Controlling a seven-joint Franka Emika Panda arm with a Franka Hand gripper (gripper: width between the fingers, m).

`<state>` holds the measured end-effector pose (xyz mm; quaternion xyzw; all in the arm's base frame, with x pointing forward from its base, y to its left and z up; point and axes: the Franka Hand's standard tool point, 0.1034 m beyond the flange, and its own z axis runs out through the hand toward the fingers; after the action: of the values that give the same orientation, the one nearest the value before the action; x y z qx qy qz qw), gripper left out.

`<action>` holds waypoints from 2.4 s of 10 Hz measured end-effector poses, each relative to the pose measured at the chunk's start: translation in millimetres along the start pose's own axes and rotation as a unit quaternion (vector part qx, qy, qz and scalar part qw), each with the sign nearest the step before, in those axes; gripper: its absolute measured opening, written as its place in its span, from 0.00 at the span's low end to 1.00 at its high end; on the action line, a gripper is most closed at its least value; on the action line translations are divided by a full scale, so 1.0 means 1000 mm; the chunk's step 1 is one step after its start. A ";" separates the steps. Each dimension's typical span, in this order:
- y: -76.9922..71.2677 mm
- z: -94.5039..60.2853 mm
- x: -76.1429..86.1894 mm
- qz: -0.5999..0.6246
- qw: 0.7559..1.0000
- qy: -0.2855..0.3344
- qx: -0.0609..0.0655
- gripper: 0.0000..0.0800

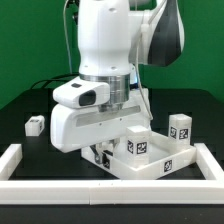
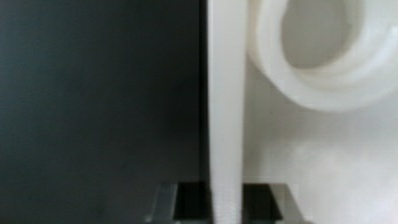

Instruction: Assemble square table

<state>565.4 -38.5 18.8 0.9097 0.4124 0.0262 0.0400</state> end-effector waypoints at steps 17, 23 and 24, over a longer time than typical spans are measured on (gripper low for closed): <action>-0.021 -0.002 0.060 -0.471 0.881 -0.018 -0.046 0.09; -0.045 -0.005 0.087 -0.649 0.759 -0.024 -0.054 0.08; -0.052 -0.006 0.095 -0.659 0.749 -0.015 -0.061 0.08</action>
Offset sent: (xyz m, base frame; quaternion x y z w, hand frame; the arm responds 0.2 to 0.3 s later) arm 0.0000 0.0000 0.0000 0.0000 0.0000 -0.1938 0.9810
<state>588.4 67.6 21.5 0.4077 0.9066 0.0049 0.1089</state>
